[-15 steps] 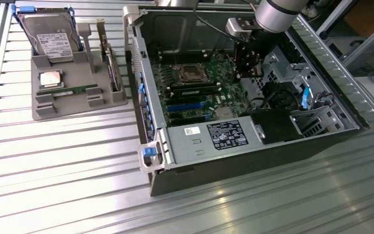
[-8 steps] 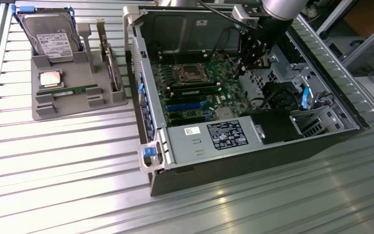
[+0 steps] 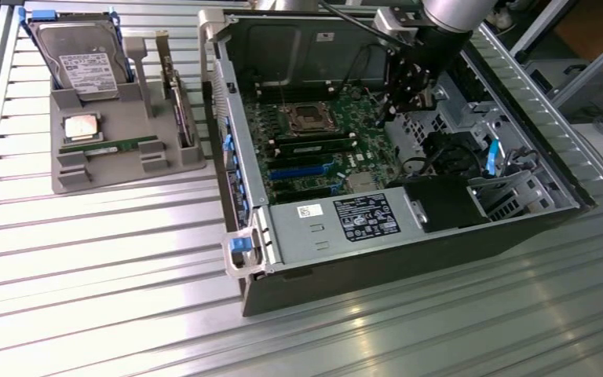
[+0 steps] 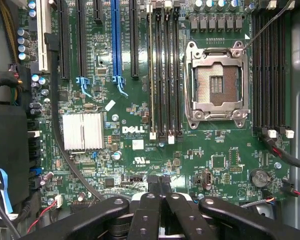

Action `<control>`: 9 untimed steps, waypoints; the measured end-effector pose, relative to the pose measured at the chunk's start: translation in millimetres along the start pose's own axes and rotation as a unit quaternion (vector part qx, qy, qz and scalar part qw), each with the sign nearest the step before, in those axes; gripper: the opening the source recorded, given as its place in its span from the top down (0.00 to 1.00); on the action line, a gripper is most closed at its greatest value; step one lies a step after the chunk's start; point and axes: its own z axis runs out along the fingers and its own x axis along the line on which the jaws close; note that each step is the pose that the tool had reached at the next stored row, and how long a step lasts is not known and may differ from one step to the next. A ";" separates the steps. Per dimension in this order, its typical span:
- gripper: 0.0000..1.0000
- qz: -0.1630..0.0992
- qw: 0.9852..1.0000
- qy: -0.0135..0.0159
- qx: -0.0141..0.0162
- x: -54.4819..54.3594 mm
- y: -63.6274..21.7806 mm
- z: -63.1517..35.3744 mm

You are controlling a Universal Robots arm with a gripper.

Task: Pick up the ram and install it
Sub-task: 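Press down the ram until it locks into place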

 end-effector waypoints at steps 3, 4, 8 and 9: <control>0.89 0.000 1.000 0.000 0.000 0.1 0.6 0.0; 0.89 0.000 1.000 0.000 0.000 0.0 0.6 0.0; 0.89 0.007 1.000 0.000 0.000 0.0 0.6 0.0; 0.89 0.026 1.000 -0.001 0.000 0.0 0.6 0.1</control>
